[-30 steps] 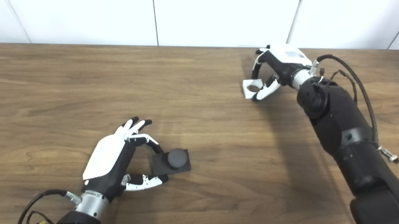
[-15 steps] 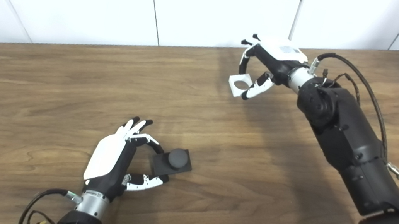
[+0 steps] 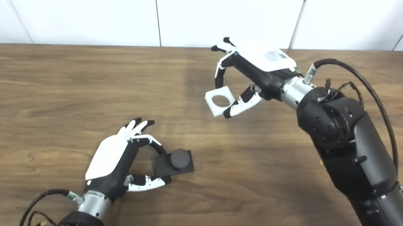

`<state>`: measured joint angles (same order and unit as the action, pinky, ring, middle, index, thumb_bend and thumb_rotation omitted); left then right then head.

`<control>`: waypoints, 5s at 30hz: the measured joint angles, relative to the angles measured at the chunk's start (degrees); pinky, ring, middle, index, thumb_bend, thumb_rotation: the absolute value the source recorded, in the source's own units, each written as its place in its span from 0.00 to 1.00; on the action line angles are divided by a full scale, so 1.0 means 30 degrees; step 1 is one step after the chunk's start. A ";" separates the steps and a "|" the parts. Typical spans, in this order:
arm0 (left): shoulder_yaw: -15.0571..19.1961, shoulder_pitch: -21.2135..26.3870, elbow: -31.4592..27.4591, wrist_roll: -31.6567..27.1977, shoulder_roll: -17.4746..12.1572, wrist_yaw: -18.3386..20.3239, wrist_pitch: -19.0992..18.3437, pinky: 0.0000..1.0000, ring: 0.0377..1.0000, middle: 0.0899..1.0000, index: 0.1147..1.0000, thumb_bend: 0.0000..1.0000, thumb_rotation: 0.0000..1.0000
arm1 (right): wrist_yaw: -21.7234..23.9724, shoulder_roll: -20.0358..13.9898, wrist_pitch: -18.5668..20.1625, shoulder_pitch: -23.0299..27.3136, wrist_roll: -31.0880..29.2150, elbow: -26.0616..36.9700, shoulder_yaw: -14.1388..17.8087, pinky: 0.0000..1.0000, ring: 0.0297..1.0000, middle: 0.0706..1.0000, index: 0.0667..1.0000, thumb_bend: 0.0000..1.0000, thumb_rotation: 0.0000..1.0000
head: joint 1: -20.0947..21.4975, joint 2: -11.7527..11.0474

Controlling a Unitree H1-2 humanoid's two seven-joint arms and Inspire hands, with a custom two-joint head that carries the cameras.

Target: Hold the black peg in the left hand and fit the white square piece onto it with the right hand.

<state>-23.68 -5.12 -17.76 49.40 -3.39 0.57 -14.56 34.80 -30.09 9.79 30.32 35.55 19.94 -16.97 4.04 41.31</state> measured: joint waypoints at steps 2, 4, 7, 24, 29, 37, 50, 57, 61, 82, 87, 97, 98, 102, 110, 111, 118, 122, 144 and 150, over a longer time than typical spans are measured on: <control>0.0040 0.0031 0.0028 -0.0004 0.0009 0.0009 -0.0003 0.99 1.00 0.93 0.43 0.49 0.08 | 0.0495 0.0030 0.0272 -0.0222 -0.0209 0.0968 -0.0017 0.93 1.00 0.92 0.45 0.52 0.14 | 0.0059 -0.0059; 0.0091 0.0075 0.0116 -0.0011 0.0055 -0.0001 0.0017 0.99 1.00 0.93 0.43 0.49 0.09 | 0.0861 0.0120 0.0373 -0.0382 -0.0286 0.1722 -0.0049 0.93 1.00 0.92 0.45 0.52 0.14 | 0.0059 -0.0087; 0.0147 0.0142 0.0267 -0.0013 0.0094 -0.0037 0.0056 1.00 1.00 0.93 0.42 0.49 0.09 | 0.1038 0.0346 0.0393 -0.0540 -0.0312 0.2450 -0.0043 0.93 1.00 0.91 0.45 0.52 0.14 | 0.0000 -0.0175; 0.0185 0.0160 0.0281 -0.0083 0.0136 0.0054 0.0101 1.00 1.00 0.93 0.43 0.49 0.09 | 0.1083 0.1210 -0.0685 -0.2110 0.1110 0.4233 -0.0596 0.96 1.00 0.91 0.45 0.53 0.14 | -0.0146 0.0175; 0.0237 0.0177 0.0254 -0.0083 0.0147 0.0144 0.0067 1.00 1.00 0.93 0.42 0.49 0.09 | 0.1108 0.1478 -0.0987 -0.2623 0.1359 0.4654 -0.0721 0.96 1.00 0.90 0.45 0.53 0.14 | -0.0205 0.0088; 0.0270 0.0177 0.0255 -0.0083 0.0152 0.0169 0.0106 1.00 1.00 0.93 0.43 0.49 0.09 | 0.1107 0.2173 -0.1409 -0.3089 0.1640 0.4658 -0.0943 0.96 1.00 0.91 0.45 0.53 0.14 | -0.0205 0.0030; 0.0257 0.0203 0.0116 0.0065 0.0241 0.0429 0.0037 0.99 1.00 0.93 0.43 0.49 0.09 | 0.1120 0.2651 -0.1891 -0.3687 0.2096 0.4577 -0.1404 0.96 1.00 0.92 0.45 0.53 0.14 | -0.0293 -0.0088; 0.0255 0.0186 0.0000 0.0203 0.0261 0.0581 -0.0032 0.99 1.00 0.93 0.43 0.49 0.09 | 0.1123 0.2816 -0.2063 -0.3727 0.2200 0.3999 -0.1440 0.96 1.00 0.92 0.45 0.53 0.14 | -0.0468 -0.0117; 0.0271 0.0159 -0.0057 0.0209 0.0269 0.0588 -0.0031 1.00 1.00 0.93 0.43 0.49 0.09 | 0.1124 0.2883 -0.2139 -0.3838 0.2269 0.3861 -0.1502 0.96 1.00 0.92 0.45 0.53 0.14 | -0.0439 -0.0059; 0.0321 0.0052 -0.0165 0.0449 0.0333 0.0690 -0.0034 1.00 1.00 0.93 0.43 0.49 0.09 | 0.1093 0.2937 -0.2601 -0.3784 0.2176 0.3011 -0.1243 0.96 1.00 0.92 0.45 0.53 0.15 | -0.0234 0.0029; 0.0328 0.0043 -0.0171 0.0450 0.0341 0.0700 -0.0044 0.99 1.00 0.93 0.43 0.49 0.09 | 0.1073 0.2938 -0.2703 -0.3697 0.2173 0.2798 -0.1074 0.96 1.00 0.92 0.45 0.53 0.15 | -0.0293 0.0000; 0.0317 0.0026 -0.0175 0.0472 0.0357 0.0690 -0.0029 0.99 1.00 0.93 0.43 0.49 0.09 | 0.0898 0.2943 -0.2823 -0.3699 0.2176 0.2535 -0.1018 0.95 1.00 0.91 0.45 0.53 0.15 | -0.0410 0.0000; 0.0309 0.0024 -0.0176 0.0492 0.0363 0.0690 -0.0029 0.99 1.00 0.93 0.43 0.49 0.09 | 0.0874 0.2942 -0.2824 -0.3700 0.2173 0.2513 -0.1014 0.95 1.00 0.91 0.45 0.53 0.15 | -0.0410 0.0000; 0.0289 0.0021 -0.0176 0.0523 0.0377 0.0676 -0.0028 0.99 1.00 0.92 0.43 0.49 0.09 | 0.0694 0.2941 -0.2844 -0.3701 0.2168 0.2344 -0.1004 0.95 1.00 0.92 0.45 0.53 0.15 | -0.0498 0.0088; 0.0248 0.0020 -0.0201 0.0597 0.0430 0.0700 -0.0086 0.99 1.00 0.93 0.43 0.49 0.09 | 0.0300 0.2939 -0.2972 -0.3726 0.2164 0.1879 -0.1046 0.95 1.00 0.91 0.45 0.53 0.15 | -0.0586 0.0088; 0.0229 0.0020 -0.0205 0.0619 0.0440 0.0705 -0.0093 0.99 1.00 0.93 0.43 0.49 0.09 | 0.0296 0.2939 -0.2996 -0.3729 0.2165 0.1864 -0.1074 0.95 1.00 0.91 0.45 0.53 0.15 | -0.0615 0.0117; 0.0161 0.0039 -0.0205 0.0835 0.0522 0.0709 -0.0162 0.99 1.00 0.93 0.43 0.49 0.09 | 0.0296 0.2943 -0.3030 -0.3736 0.2173 0.1855 -0.1121 0.96 1.00 0.92 0.45 0.53 0.15 | -0.0732 0.0293; 0.0154 0.0071 -0.0194 0.0852 0.0604 0.0745 -0.0203 0.99 1.00 0.92 0.43 0.49 0.09 | 0.0297 0.2943 -0.3032 -0.3736 0.2178 0.1855 -0.1164 0.95 1.00 0.92 0.45 0.53 0.15 | -0.0762 0.0352; 0.0183 0.0401 0.0289 0.0843 0.1151 0.0769 -0.0346 0.99 1.00 0.92 0.43 0.49 0.09 | 0.0252 0.2944 -0.3265 -0.3843 0.3612 0.1752 -0.1720 0.96 1.00 0.92 0.45 0.53 0.15 | -0.0703 0.0498; 0.0114 0.0347 0.0179 0.0846 0.1162 0.0878 -0.0348 0.99 1.00 0.92 0.42 0.49 0.09 | 0.0007 0.2944 -0.3320 -0.4053 0.3630 0.1080 -0.1696 0.96 1.00 0.92 0.46 0.53 0.15 | -0.0820 0.0557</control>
<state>-23.34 -4.08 -17.22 51.94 0.10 3.20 -15.61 34.82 -21.26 -0.17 18.16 46.44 23.18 -22.06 1.58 42.98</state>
